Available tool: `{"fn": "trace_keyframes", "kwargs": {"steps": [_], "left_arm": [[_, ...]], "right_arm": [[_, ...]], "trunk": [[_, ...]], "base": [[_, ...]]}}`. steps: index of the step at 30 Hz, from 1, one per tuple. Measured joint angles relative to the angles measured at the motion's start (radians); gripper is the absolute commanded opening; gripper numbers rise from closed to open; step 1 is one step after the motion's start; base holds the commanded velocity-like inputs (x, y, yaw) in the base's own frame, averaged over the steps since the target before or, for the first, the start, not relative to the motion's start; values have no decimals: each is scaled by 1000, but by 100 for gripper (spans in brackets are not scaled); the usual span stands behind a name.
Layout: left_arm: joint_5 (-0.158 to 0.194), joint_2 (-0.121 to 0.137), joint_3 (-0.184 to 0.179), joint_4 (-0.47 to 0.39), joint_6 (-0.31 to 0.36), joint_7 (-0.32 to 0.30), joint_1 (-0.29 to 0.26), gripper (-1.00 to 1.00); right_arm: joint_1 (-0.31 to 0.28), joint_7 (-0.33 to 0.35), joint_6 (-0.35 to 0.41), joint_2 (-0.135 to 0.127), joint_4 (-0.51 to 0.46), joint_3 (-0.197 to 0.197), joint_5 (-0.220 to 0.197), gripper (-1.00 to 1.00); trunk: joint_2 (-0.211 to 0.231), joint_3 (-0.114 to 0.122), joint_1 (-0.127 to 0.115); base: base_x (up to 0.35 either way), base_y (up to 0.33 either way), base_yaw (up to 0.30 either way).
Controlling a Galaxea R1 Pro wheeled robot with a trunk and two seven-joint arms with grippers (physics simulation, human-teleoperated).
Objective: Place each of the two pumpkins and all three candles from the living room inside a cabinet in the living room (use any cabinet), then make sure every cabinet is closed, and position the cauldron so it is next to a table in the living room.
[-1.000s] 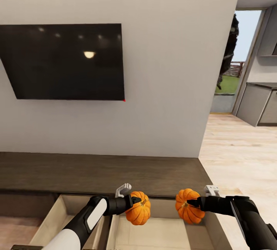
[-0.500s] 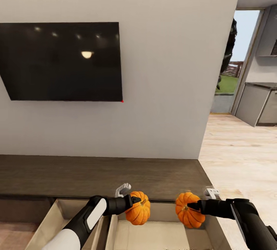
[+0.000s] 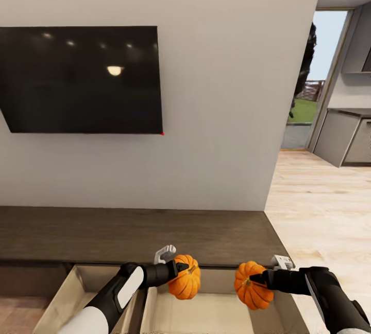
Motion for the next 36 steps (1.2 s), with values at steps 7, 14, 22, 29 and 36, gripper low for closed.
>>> {"fn": "trace_keyframes", "kwargs": {"steps": [7,14,22,29,36], "left_arm": [[-5,-15,2,53,34,47,-12,-100],[-2,-33,1,76,30,57,-22,-100],[-3,-28,3,81,-11,56,-25,-100],[-3,-30,2,91,-49,56,-24,-100],[-4,-28,1,103,-51,56,-24,-100]], "right_arm": [[-15,-14,11,7,2,4,6,-100],[-30,-55,9,9,38,4,8,-100],[-130,-137,-50,24,281,4,-7,-100],[-140,-210,-104,73,336,6,2,-100],[-141,-220,-141,87,341,8,6,-100]], "trunk": [[0,-11,0],[0,-22,0],[0,-35,0],[0,-46,0],[0,-58,0]], "base": [[0,0,-77],[0,0,-80],[0,0,-67],[0,0,-8],[0,0,0]]}}
